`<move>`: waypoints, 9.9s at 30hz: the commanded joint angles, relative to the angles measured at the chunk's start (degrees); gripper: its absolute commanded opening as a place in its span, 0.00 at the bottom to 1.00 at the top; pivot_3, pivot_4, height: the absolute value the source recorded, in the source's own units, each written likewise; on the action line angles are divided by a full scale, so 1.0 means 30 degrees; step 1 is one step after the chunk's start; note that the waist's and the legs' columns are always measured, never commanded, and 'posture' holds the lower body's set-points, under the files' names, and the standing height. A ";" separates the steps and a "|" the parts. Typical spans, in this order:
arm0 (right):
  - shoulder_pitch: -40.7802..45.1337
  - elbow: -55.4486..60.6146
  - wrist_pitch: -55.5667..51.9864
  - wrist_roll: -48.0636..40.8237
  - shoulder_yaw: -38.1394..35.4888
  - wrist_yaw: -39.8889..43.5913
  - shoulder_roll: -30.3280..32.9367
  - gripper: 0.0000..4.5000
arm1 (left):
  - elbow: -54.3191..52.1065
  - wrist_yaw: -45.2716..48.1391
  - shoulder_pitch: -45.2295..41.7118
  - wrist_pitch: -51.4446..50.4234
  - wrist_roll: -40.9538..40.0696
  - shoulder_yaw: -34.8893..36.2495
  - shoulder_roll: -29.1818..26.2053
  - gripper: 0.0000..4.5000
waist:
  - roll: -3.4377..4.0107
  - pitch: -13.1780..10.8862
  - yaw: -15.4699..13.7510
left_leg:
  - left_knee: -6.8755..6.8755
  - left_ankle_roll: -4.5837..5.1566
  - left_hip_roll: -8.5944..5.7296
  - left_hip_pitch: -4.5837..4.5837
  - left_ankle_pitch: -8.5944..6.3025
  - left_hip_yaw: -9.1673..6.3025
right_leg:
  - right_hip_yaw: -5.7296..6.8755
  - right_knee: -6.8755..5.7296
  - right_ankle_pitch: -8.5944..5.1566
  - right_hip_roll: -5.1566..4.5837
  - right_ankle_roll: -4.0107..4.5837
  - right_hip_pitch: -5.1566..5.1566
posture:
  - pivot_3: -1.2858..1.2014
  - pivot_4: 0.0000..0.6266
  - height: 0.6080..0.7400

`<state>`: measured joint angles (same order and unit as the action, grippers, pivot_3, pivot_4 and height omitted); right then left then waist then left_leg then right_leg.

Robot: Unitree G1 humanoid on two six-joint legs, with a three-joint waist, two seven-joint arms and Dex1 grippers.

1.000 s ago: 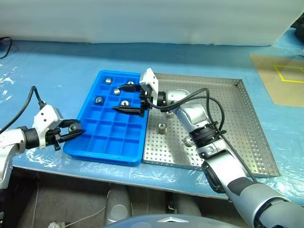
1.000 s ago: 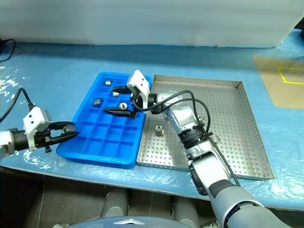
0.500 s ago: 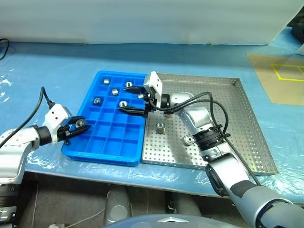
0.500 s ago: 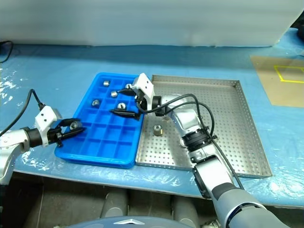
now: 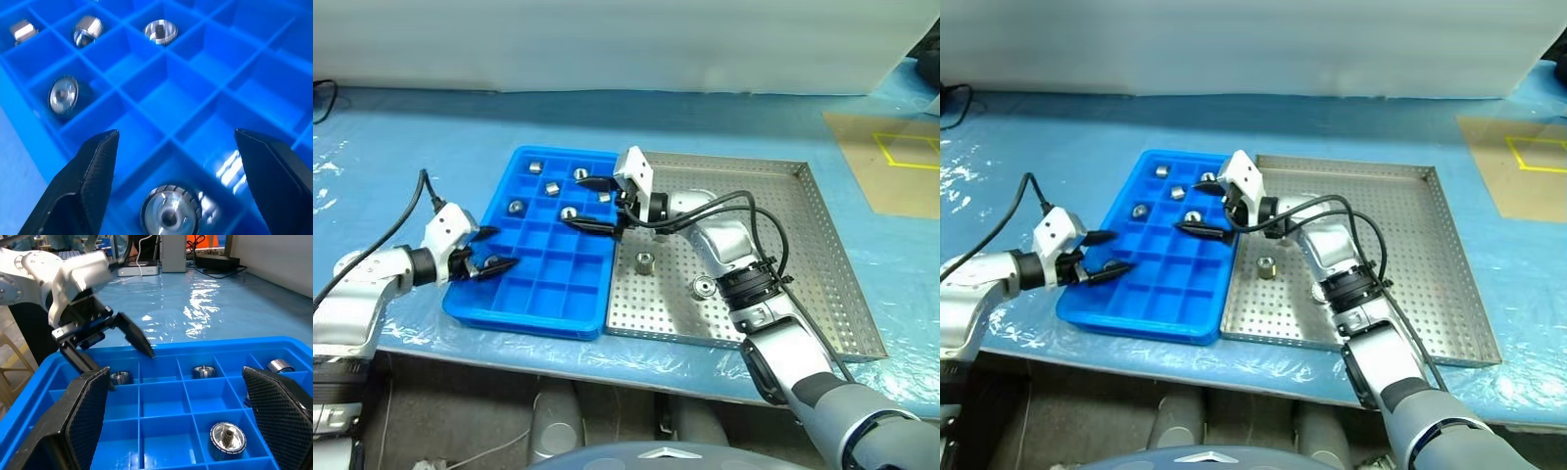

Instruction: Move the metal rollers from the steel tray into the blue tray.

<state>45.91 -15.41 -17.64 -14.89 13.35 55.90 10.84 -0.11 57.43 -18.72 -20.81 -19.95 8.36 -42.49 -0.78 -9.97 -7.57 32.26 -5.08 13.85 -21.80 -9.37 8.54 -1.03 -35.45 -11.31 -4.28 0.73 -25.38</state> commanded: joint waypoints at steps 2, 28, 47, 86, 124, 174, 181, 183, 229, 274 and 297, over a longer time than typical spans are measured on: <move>0.0084 0.1889 -0.0571 -0.0642 -0.1757 -0.0552 0.1152 0.99 | 0.2011 -0.0295 -0.3393 0.0794 0.0003 -0.1153 0.1858 0.89 | -0.0002 0.0005 0.0133 | 0.0055 0.0003 -0.0002 0.0010 -0.0001 0.0001 | -0.0008 -0.0033 0.0001 0.0001 0.0000 0.0012 | 0.52 0.24 1.00; -1.3712 1.8618 -0.8942 -0.3227 -1.1222 -0.8863 0.7058 0.99 | 2.4671 0.0864 -1.8078 1.1232 0.7993 -0.6509 1.3641 0.89 | 0.0004 0.0021 0.4084 | 0.0276 0.0416 -0.0099 0.0034 -0.0235 0.0163 | -0.0248 0.0293 0.0106 0.0036 -0.0206 0.0169 | 0.20 0.24 1.00; -1.5446 2.0018 -0.9838 -0.4226 -1.2515 -1.0700 0.7609 0.99 | 2.6019 -0.4815 -1.7209 0.9768 1.1527 -0.6796 1.3878 0.89 | 0.0050 0.0046 0.7612 | 0.0346 0.0837 -0.0209 -0.0173 -0.0406 0.0180 | -0.0207 0.0837 0.0202 -0.0035 -0.0336 0.0281 | 0.18 0.24 1.00; -1.3510 1.8003 -0.8629 -0.3635 -1.0432 -1.0777 0.7983 0.99 | 2.5163 0.2089 -1.8412 1.0787 0.9138 -0.4068 1.2341 0.42 | 0.0056 0.0044 0.8478 | 0.0378 0.0988 -0.0482 -0.0167 -0.0529 0.0179 | -0.0154 0.0918 0.0161 -0.0364 -0.0404 0.0409 | 0.22 0.24 1.00; 0.4417 -0.4921 0.2619 -0.0710 -0.0372 0.3746 -0.0257 0.99 | -0.1741 0.4188 -0.3303 -0.2985 0.2605 0.0354 -0.1448 0.42 | 0.0049 -0.0026 -0.0016 | 0.0217 0.0470 -0.0163 -0.0234 -0.0267 0.0032 | 0.0253 0.0163 -0.0091 -0.0273 0.0055 0.0057 | 0.63 0.24 1.00; 0.1003 -0.1251 0.0301 -0.0263 -0.2082 0.0329 0.0437 0.99 | 0.6186 0.1589 -0.7846 0.2394 0.2887 -0.3938 0.3301 0.75 | 0.0044 -0.0022 0.0210 | 0.0061 0.0006 0.0052 -0.0102 0.0014 -0.0066 | 0.0297 -0.0052 -0.0098 -0.0028 0.0047 0.0026 | 0.52 0.24 1.00; -0.0305 0.1614 -0.1108 -0.0482 -0.3088 -0.1015 0.1726 0.99 | 1.1839 0.2065 -1.1453 0.4987 0.3994 -0.4958 0.5646 0.75 | 0.0041 -0.0021 0.0774 | 0.0059 0.0007 0.0041 -0.0080 0.0017 -0.0052 | 0.0259 -0.0034 -0.0094 -0.0005 0.0041 0.0045 | 0.45 0.24 1.00; -0.0961 0.2659 -0.1571 -0.0500 -0.3354 -0.1539 0.2177 0.99 | 1.3561 0.2318 -1.2434 0.5912 0.4287 -0.5188 0.6317 0.75 | 0.0040 -0.0021 0.0963 | 0.0063 0.0012 0.0028 -0.0080 0.0015 -0.0049 | 0.0247 -0.0018 -0.0091 0.0000 0.0036 0.0048 | 0.43 0.24 1.00; -1.4874 2.0884 -1.1565 -0.5288 -1.0393 -1.1389 0.5934 0.99 | 2.1516 0.7818 -1.4442 1.4370 0.8874 -0.7498 1.1453 0.75 | 0.0084 0.0008 0.8057 | 0.0298 0.0699 -0.0112 -0.0038 -0.0390 0.0314 | -0.0198 0.0678 0.0090 -0.0029 -0.0251 0.0332 | 0.19 0.24 1.00; -1.4308 1.9629 -1.0855 -0.4889 -0.8255 -1.1671 0.6041 0.99 | 1.8275 0.5911 -1.1581 1.4590 0.8728 -0.8320 1.0764 0.36 | 0.0112 0.0029 0.8187 | 0.0322 0.0867 -0.0341 -0.0012 -0.0489 0.0291 | -0.0160 0.0785 0.0075 -0.0284 -0.0284 0.0460 | 0.22 0.24 1.00; -1.0640 1.4718 -0.7713 -0.3853 -0.5598 -0.9970 0.5940 0.99 | 0.9853 0.7229 -1.1282 0.8715 0.2214 -0.4910 0.8066 0.36 | 0.0112 0.0024 0.7460 | 0.0317 0.0965 -0.0348 -0.0030 -0.0465 0.0303 | -0.0143 0.0768 0.0080 -0.0321 -0.0277 0.0448 | 0.30 0.24 1.00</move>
<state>12.68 28.40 -42.76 -26.72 -3.37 25.20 28.61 33.19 78.66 -52.84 7.44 -10.99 -7.97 -17.32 -0.44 -9.90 14.81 33.21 -2.19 12.81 -21.86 -10.76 9.45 -1.45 -33.21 -11.07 -5.25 -0.10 -24.03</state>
